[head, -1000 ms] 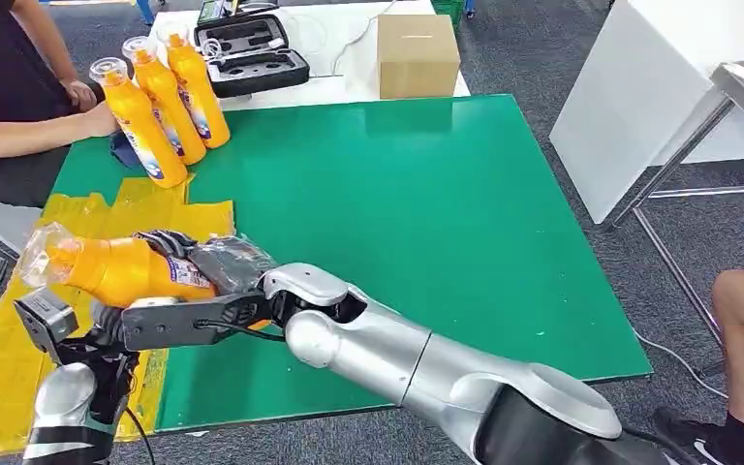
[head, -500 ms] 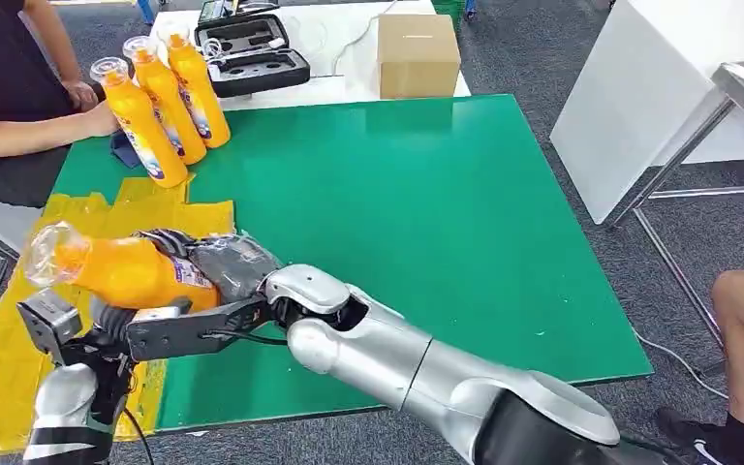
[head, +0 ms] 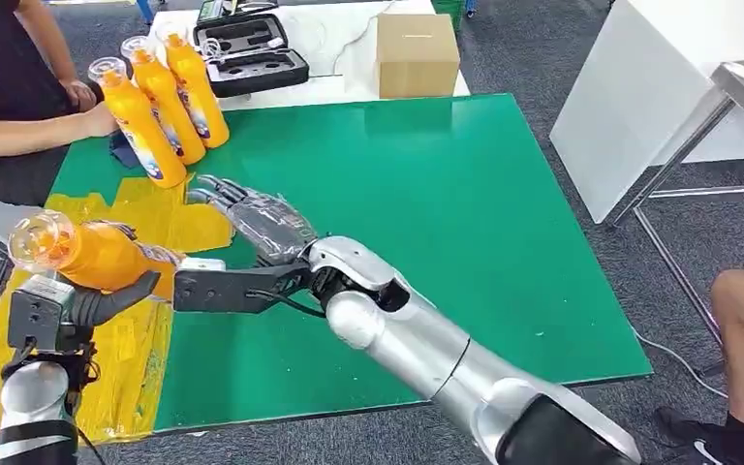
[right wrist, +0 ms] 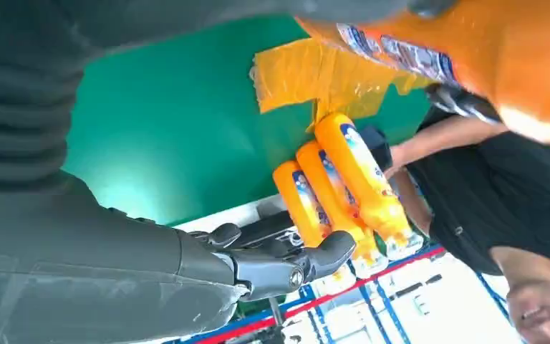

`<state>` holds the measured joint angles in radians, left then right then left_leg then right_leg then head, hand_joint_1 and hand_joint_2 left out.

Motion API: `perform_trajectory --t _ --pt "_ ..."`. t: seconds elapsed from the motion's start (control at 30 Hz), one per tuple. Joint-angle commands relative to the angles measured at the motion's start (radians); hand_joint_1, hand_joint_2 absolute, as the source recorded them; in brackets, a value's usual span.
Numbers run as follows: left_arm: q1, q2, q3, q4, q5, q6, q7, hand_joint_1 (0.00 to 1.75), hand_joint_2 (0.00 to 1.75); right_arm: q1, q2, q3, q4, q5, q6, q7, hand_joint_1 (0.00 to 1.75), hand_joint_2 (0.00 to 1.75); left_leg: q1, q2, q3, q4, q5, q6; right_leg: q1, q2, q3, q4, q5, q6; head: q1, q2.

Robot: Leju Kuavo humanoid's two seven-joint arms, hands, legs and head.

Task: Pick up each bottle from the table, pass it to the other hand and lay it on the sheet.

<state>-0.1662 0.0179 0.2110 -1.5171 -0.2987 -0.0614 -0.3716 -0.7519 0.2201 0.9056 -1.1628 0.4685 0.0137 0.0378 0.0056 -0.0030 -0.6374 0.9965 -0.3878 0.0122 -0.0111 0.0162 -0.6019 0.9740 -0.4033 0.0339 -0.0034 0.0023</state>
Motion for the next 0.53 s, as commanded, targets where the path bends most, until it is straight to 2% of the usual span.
perform_trajectory --t 0.03,0.13,0.17,0.2,0.27,0.37,0.43,0.47,0.53 --pt "-0.035 0.008 0.036 0.071 -0.110 0.061 -0.007 1.75 1.75 -0.014 -0.047 -0.018 -0.029 0.003 0.008 -0.004 0.00 0.00 0.000 -0.001 0.004 0.000 -0.002 0.000 0.000 -0.002 0.004 0.000 -0.002 -0.001 0.000 0.000" --pt "-0.040 0.037 0.030 0.099 -0.283 0.148 -0.017 1.75 1.75 -0.009 -0.072 -0.038 -0.059 0.004 0.007 -0.006 0.00 0.00 0.000 -0.003 0.004 0.000 -0.001 -0.001 0.000 -0.004 0.004 0.000 -0.002 -0.001 0.000 0.000" --pt "-0.036 0.071 -0.007 0.119 -0.480 0.249 0.014 1.75 1.75 -0.009 -0.085 -0.049 -0.076 0.005 0.007 -0.005 0.00 0.00 0.000 -0.003 0.003 0.000 -0.001 -0.001 0.001 -0.005 0.004 0.000 -0.001 -0.001 0.001 0.000" --pt "-0.032 0.084 -0.018 0.125 -0.555 0.287 0.028 1.75 1.75 -0.010 -0.090 -0.053 -0.081 0.005 0.007 -0.006 0.00 0.00 0.000 -0.003 0.002 0.000 0.000 -0.001 0.000 -0.004 0.003 0.000 -0.001 -0.001 0.001 0.000" --pt "0.006 0.122 -0.089 0.152 -0.990 0.475 0.161 1.75 1.75 -0.014 -0.114 -0.069 -0.110 -0.008 0.018 -0.011 0.00 0.00 0.000 -0.003 0.003 0.000 -0.001 -0.001 0.000 -0.004 0.004 0.000 -0.001 -0.001 0.001 0.000" --pt "0.014 0.144 -0.181 0.249 -1.214 0.474 0.258 1.75 1.75 -0.018 -0.122 -0.082 -0.116 -0.023 0.032 -0.011 0.00 0.00 -0.001 -0.002 0.003 -0.001 0.000 0.000 0.000 -0.003 0.004 -0.001 -0.001 -0.001 0.001 0.000" --pt "-0.002 0.195 -0.293 0.348 -1.272 0.493 0.333 1.75 1.75 -0.026 -0.115 -0.079 -0.105 -0.026 0.037 -0.011 0.00 0.00 -0.001 -0.004 0.005 -0.002 -0.001 0.000 -0.001 -0.006 0.005 -0.001 -0.002 -0.001 0.000 0.000" --pt "-0.023 0.248 -0.409 0.409 -1.272 0.527 0.437 1.75 1.75 -0.029 -0.112 -0.073 -0.100 -0.027 0.036 -0.011 0.00 0.00 -0.001 -0.005 0.004 -0.002 0.000 0.000 -0.001 -0.006 0.004 -0.001 -0.002 -0.001 0.000 0.000" --pt "-0.023 0.234 -0.410 0.439 -1.272 0.547 0.436 1.75 1.75 -0.029 -0.112 -0.069 -0.099 -0.028 0.036 -0.011 0.00 0.00 -0.001 -0.005 0.004 -0.001 0.000 -0.001 -0.001 -0.006 0.005 0.000 -0.002 -0.001 0.001 0.000"
